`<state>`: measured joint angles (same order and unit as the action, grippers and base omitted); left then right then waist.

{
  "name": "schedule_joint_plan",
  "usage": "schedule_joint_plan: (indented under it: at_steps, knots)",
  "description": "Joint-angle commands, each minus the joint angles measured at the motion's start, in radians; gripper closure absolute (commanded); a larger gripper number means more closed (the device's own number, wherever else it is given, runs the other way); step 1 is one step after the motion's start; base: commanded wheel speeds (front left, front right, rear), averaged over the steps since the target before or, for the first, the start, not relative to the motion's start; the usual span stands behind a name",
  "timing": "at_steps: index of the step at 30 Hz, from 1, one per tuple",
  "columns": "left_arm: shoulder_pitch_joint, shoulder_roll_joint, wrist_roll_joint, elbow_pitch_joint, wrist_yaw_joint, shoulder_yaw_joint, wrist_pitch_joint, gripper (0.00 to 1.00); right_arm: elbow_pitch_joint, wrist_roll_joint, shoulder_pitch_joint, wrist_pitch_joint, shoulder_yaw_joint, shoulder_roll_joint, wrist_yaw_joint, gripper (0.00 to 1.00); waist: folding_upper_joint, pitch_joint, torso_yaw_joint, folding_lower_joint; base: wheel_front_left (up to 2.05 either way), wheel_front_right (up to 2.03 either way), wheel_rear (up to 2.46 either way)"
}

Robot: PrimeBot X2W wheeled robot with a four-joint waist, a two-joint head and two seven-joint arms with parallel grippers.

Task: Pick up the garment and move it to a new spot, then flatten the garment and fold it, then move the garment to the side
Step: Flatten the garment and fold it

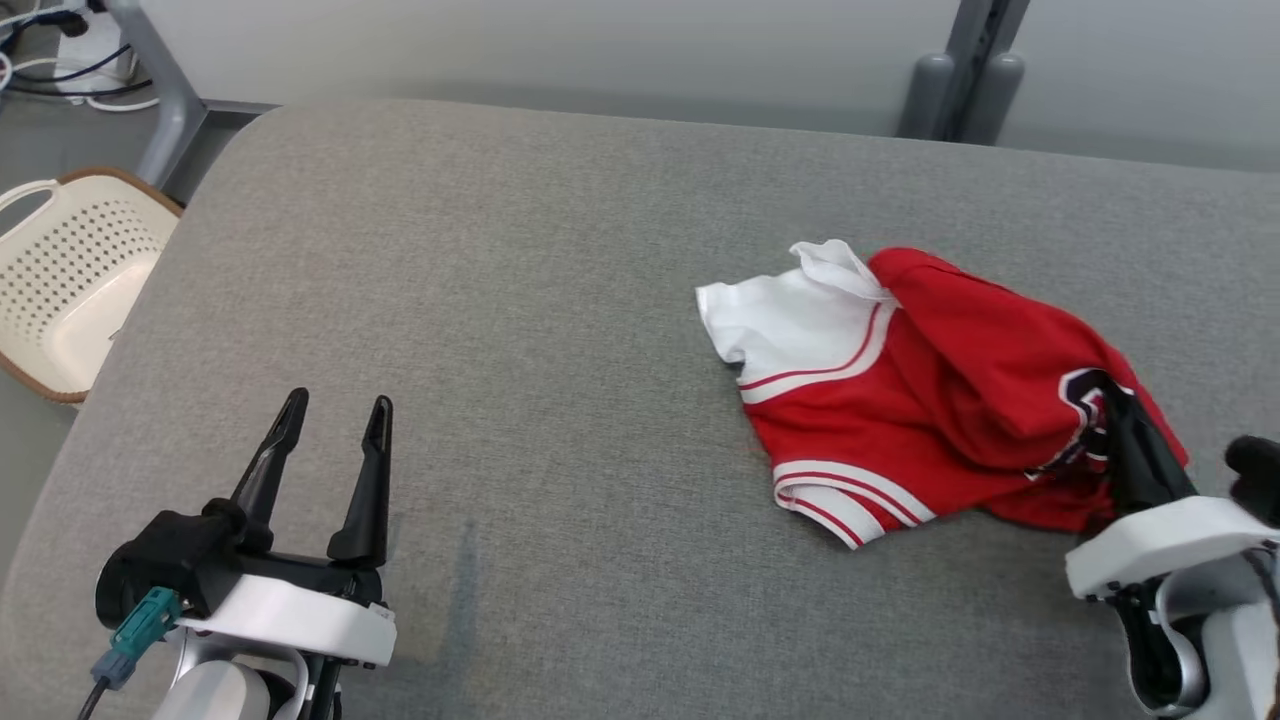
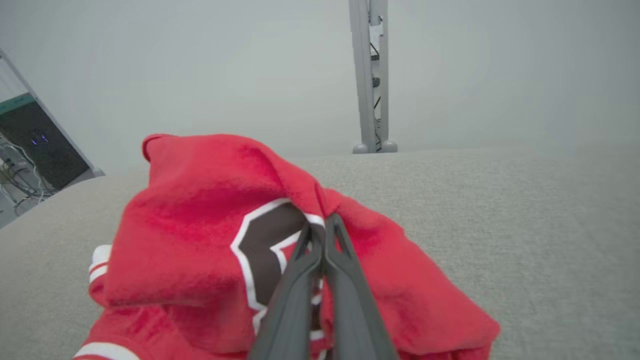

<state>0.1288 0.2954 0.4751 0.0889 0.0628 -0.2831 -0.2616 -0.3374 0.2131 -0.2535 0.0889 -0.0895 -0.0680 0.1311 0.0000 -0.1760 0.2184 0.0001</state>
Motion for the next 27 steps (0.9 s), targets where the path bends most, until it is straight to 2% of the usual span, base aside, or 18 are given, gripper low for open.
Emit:
schedule_joint_plan:
  at_steps: [1, 6, 7, 10, 14, 15, 16, 17, 21, 23, 27]
  knots:
    - [-0.01, 0.006, -0.008, -0.009, 0.002, 0.009, -0.004, 0.0, 0.012, 0.039, 0.023, 0.013, -0.039, 0.001, 0.0, 1.0, 0.0, 0.005, -0.029, -0.0001, 0.0, 0.0, 0.0]
    - [-0.014, 0.015, -0.015, -0.022, -0.006, 0.019, -0.004, 0.0, 0.009, 0.114, 0.075, 0.02, -0.131, 0.015, 0.0, 1.0, 0.0, -0.012, -0.072, -0.0001, 0.0, 0.0, 0.0]
    - [-0.011, 0.017, -0.017, -0.024, -0.006, 0.019, -0.004, 0.0, -0.004, 0.167, 0.082, 0.022, -0.144, 0.015, 0.0, 1.0, 0.0, -0.016, -0.077, -0.0001, 0.0, 0.0, 0.0]
    - [0.0, 0.023, -0.02, -0.028, -0.009, 0.021, -0.004, 0.0, -0.081, 0.271, 0.108, 0.039, -0.186, 0.014, 0.0, 1.0, 0.0, -0.032, -0.097, -0.0001, 0.0, 0.0, 0.0]
    - [0.007, 0.025, -0.021, -0.024, -0.012, 0.021, -0.004, 0.0, -0.197, 0.322, 0.112, 0.037, -0.185, 0.015, -0.001, 1.0, 0.0, -0.041, -0.107, -0.0001, 0.0, 0.0, 0.0]
    - [0.008, 0.024, -0.021, -0.023, -0.012, 0.021, -0.004, 0.0, -0.219, 0.319, 0.109, 0.047, -0.177, 0.015, -0.001, 0.82, 0.0, -0.041, -0.109, -0.0001, 0.0, 0.0, 0.0]
    - [0.008, 0.024, -0.021, -0.023, -0.012, 0.021, -0.004, 0.0, -0.235, 0.335, 0.102, 0.057, -0.168, 0.016, -0.001, 0.5, 0.0, -0.042, -0.11, -0.0001, 0.0, 0.0, 0.0]
    - [0.009, 0.024, -0.022, -0.024, -0.011, 0.022, -0.004, 0.0, -0.248, 0.348, 0.097, 0.068, -0.151, 0.017, -0.001, 0.0, 0.0, -0.042, -0.112, -0.0001, 0.0, 0.0, 0.0]
    - [-0.002, 0.026, -0.023, -0.027, -0.005, 0.027, -0.004, 0.0, -0.233, 0.359, 0.084, 0.113, -0.089, 0.019, 0.0, 0.0, 0.0, -0.037, -0.12, -0.0001, 0.0, 0.0, 0.0]
    - [-0.014, 0.027, -0.023, -0.03, -0.001, 0.032, -0.004, 0.0, -0.192, 0.348, 0.088, 0.138, -0.051, 0.017, 0.0, 0.0, 0.0, -0.032, -0.126, -0.0001, 0.0, 0.0, 0.0]
    - [-0.031, 0.029, -0.022, -0.041, 0.01, 0.044, -0.004, 0.0, -0.073, 0.297, 0.119, 0.163, -0.037, 0.013, 0.0, 0.0, 0.0, -0.019, -0.138, -0.0001, 0.0, 0.0, 0.0]
